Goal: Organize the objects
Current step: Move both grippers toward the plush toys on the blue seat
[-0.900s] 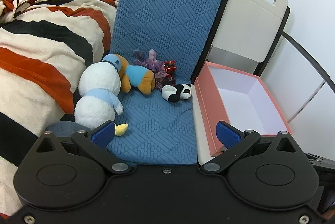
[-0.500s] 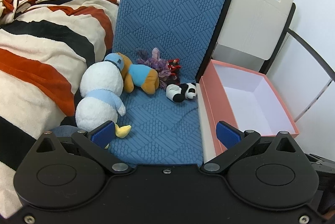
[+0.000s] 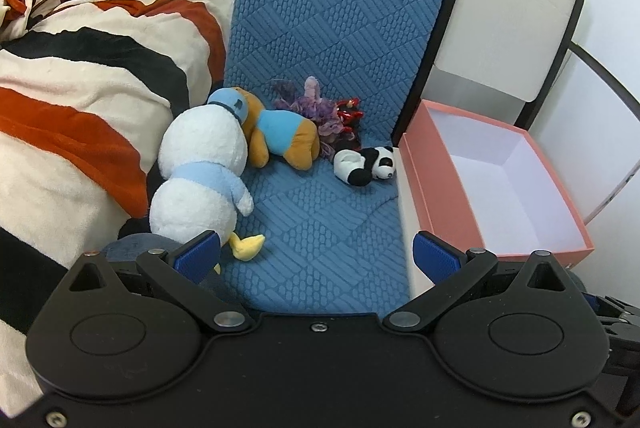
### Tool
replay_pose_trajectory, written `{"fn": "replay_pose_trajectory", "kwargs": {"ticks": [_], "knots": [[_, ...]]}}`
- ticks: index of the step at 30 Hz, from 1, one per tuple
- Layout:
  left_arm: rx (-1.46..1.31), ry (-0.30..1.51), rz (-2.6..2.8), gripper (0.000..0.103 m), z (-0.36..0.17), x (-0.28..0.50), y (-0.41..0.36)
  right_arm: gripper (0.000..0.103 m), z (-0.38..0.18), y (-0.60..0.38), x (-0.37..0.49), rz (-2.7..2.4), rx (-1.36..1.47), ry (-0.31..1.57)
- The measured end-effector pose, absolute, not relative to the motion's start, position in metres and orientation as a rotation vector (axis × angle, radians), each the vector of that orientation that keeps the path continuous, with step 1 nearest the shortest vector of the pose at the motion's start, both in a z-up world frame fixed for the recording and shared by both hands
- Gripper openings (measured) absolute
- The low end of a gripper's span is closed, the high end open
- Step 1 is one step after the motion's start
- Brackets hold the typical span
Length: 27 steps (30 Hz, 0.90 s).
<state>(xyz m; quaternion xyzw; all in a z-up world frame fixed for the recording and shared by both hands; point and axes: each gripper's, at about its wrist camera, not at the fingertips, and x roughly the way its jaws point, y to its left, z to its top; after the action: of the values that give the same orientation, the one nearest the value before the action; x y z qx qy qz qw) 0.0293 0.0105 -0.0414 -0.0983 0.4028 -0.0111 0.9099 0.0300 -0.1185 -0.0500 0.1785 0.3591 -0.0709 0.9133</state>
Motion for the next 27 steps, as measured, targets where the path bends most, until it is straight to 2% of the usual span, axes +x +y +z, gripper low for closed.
{"fn": "replay_pose_trajectory", "kwargs": {"ticks": [12, 14, 27], "knots": [[-0.194, 0.836, 0.019, 0.103, -0.063, 0.042, 0.027, 0.103, -0.064, -0.110, 0.050, -0.081, 0.330, 0.640], [-0.194, 0.838, 0.035, 0.103, -0.066, 0.046, 0.032, 0.100, -0.068, -0.108, 0.057, -0.053, 0.323, 0.638], [-0.231, 0.795, 0.088, 0.103, -0.078, 0.081, 0.060, 0.100, -0.086, -0.094, 0.110, -0.001, 0.215, 0.643]]}}
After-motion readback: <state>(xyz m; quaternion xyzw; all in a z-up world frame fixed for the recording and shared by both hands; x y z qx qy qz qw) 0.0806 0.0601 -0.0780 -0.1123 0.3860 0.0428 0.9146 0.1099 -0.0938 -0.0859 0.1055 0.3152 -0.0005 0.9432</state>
